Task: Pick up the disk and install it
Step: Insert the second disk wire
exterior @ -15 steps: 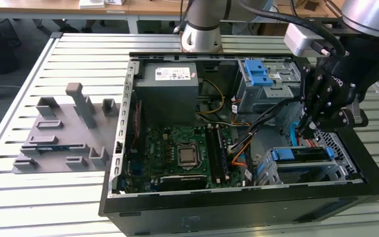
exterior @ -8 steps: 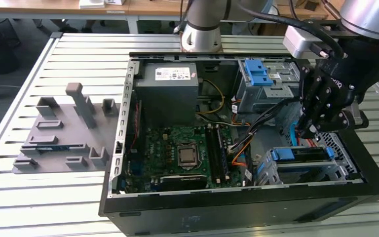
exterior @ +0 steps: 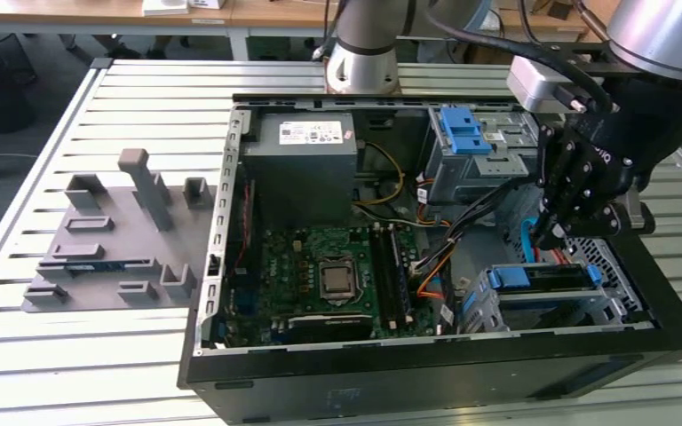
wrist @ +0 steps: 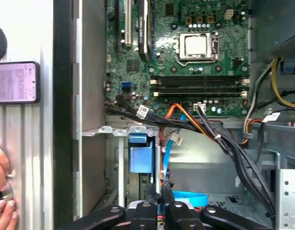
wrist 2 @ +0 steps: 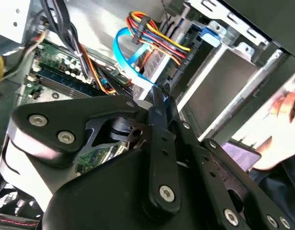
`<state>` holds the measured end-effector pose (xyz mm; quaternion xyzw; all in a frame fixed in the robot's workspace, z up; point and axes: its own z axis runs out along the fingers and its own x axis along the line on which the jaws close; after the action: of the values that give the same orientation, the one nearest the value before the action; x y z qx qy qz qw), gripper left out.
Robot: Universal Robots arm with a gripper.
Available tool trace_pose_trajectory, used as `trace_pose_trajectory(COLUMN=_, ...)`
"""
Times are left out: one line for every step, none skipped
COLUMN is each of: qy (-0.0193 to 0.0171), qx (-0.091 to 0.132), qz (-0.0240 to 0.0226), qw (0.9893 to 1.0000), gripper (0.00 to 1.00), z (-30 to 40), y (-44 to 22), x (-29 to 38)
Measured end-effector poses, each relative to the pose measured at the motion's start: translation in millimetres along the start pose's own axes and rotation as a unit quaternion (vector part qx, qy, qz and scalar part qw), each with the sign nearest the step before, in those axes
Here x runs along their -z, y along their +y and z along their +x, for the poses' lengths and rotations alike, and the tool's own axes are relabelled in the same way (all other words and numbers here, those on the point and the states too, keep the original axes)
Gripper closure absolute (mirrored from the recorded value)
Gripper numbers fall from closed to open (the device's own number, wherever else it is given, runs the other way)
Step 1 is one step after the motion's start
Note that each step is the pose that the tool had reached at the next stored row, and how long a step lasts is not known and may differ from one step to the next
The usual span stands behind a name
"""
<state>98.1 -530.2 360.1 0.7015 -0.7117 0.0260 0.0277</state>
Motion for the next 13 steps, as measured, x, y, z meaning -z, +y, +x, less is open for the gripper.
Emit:
trace_pose_trajectory(qy=-0.0086, qx=0.0, qz=-0.0001, qw=1.0, gripper=0.84, z=0.0, y=-0.1, x=-0.3)
trace_pose_trajectory(qy=-0.0177, qx=0.0, qz=-0.0002, qw=0.9998, gripper=0.84, z=-0.1, y=-0.1, x=-0.4)
trace_pose_trajectory(qy=-0.0266, qx=0.0, qz=-0.0004, qw=0.9996, gripper=0.84, z=0.0, y=-0.1, x=-0.4)
trace_pose_trajectory(qy=-0.0355, qx=0.0, qz=-0.0005, qw=0.9994, gripper=0.84, z=0.1, y=-0.2, x=-0.5)
trace_pose_trajectory(qy=-0.0412, qx=0.0, qz=-0.0006, qw=0.9992, gripper=0.84, z=0.3, y=-0.2, x=-1.2)
trace_pose_trajectory(qy=-0.0423, qx=0.0, qz=-0.0005, qw=0.9991, gripper=0.84, z=0.5, y=-0.2, x=-2.9)
trace_pose_trajectory(qy=-0.0421, qx=0.0, qz=-0.0005, qw=0.9991, gripper=0.84, z=1.1, y=-0.2, x=-4.3)
trace_pose_trajectory(qy=-0.0421, qx=0.0, qz=-0.0005, qw=0.9991, gripper=0.84, z=2.2, y=-0.2, x=-6.2)
trace_pose_trajectory(qy=-0.0419, qx=0.0, qz=-0.0005, qw=0.9991, gripper=0.84, z=3.7, y=-0.2, x=-8.1)
trace_pose_trajectory(qy=-0.042, qx=0.0, qz=-0.0005, qw=0.9991, gripper=0.84, z=5.6, y=-0.3, x=-10.1)
trace_pose_trajectory(qy=-0.0422, qx=0.0, qz=-0.0005, qw=0.9991, gripper=0.84, z=8.0, y=-0.3, x=-12.1)
trace_pose_trajectory(qy=-0.0423, qx=0.0, qz=-0.0005, qw=0.9991, gripper=0.84, z=10.5, y=-0.4, x=-14.1)
trace_pose_trajectory(qy=-0.0423, qx=0.0, qz=-0.0005, qw=0.9991, gripper=0.84, z=12.8, y=-0.4, x=-15.8)
